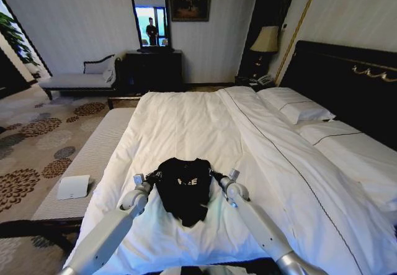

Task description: Fold the clothes on the bed.

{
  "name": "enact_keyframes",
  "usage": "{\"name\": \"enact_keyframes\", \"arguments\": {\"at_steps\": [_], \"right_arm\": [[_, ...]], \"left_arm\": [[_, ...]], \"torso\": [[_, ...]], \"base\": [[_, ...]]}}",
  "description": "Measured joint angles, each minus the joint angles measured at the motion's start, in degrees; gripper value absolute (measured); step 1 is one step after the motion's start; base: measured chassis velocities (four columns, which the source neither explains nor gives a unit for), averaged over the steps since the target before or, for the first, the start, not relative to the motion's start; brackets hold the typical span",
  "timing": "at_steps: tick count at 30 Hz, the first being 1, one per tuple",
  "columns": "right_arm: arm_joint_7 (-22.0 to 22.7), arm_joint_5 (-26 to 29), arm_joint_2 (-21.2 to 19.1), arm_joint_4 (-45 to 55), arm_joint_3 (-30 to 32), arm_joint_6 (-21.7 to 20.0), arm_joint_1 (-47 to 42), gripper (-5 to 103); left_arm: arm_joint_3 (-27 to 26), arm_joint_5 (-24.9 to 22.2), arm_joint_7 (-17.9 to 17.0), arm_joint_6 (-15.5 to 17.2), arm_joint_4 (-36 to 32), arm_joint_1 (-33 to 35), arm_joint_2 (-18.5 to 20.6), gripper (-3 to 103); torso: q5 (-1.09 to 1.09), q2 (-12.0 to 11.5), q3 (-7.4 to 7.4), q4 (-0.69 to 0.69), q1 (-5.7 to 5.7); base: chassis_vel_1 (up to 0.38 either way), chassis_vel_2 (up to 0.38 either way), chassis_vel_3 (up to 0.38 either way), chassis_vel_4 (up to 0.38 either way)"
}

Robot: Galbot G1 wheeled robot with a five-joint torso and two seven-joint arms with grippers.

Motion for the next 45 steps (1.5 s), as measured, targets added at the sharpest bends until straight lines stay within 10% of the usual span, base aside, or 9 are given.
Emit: {"name": "enact_keyframes", "arguments": {"at_steps": [3, 19, 30, 45], "right_arm": [[-0.1, -0.1, 0.1, 0.1, 0.0, 0.1, 0.0, 0], [3.4, 1.5, -3.8, 12.3, 0.8, -1.4, -1.0, 0], [13.5, 13.0, -9.0, 28.7, 2.0, -4.9, 5.2, 0], [17.8, 19.7, -15.9, 33.7, -0.3, -5.1, 19.5, 0]], "left_arm": [[-0.6, 0.0, -0.1, -0.1, -1.0, 0.6, 0.6, 2], [-7.8, -4.9, -1.8, 0.3, -14.1, 3.7, 5.1, 1], [-16.1, -16.7, -3.4, 2.1, -30.2, 1.6, 14.7, 1], [-22.4, -20.3, -6.6, 3.6, -39.2, -2.6, 24.0, 1]], "torso": [[0.0, 0.0, 0.0, 0.0, 0.0], [0.0, 0.0, 0.0, 0.0, 0.0], [0.01, 0.0, 0.0, -0.01, 0.0], [0.01, 0.0, 0.01, 0.0, 0.01]], "base": [[0.0, 0.0, 0.0, 0.0], [0.0, 0.0, 0.0, 0.0], [0.0, 0.0, 0.0, 0.0], [0.0, 0.0, 0.0, 0.0]]}}
